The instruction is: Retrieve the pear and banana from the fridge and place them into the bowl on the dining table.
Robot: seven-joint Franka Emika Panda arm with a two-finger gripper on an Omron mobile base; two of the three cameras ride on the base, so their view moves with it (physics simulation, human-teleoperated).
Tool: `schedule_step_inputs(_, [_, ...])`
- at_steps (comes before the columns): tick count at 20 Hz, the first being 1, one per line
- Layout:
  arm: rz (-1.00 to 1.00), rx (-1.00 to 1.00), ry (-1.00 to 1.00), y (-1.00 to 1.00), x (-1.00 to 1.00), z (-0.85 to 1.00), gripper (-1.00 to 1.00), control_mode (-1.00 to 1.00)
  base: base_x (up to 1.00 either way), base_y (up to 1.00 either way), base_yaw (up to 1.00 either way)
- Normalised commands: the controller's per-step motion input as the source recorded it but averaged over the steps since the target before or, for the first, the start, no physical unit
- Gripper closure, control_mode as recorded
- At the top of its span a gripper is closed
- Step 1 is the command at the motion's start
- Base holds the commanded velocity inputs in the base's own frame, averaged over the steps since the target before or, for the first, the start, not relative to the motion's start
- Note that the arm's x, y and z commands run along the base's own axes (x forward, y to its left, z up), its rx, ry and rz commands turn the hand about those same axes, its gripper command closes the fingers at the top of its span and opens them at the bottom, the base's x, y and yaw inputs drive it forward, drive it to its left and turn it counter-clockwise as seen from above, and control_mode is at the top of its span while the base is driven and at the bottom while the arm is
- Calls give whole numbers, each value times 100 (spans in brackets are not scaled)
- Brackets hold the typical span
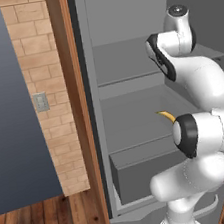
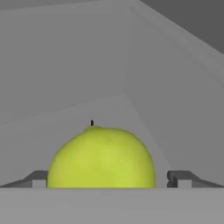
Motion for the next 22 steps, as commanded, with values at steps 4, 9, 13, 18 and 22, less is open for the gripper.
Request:
schedule_step_inputs(4, [0, 0, 0, 0, 4, -25, -100, -100, 0, 0, 0])
schedule_step_inputs(9, [0, 0, 0, 0, 11, -18, -100, -100, 0, 0, 0])
schedule_step_inputs(13, [0, 0, 0, 2, 20, -20, -100, -100, 0, 0, 0])
schedule_step_inputs(18, [0, 0, 0, 1, 19, -23, -100, -100, 0, 0, 0])
schedule_step_inputs(22, [0, 0, 0, 0, 20, -25, -100, -100, 0, 0, 0])
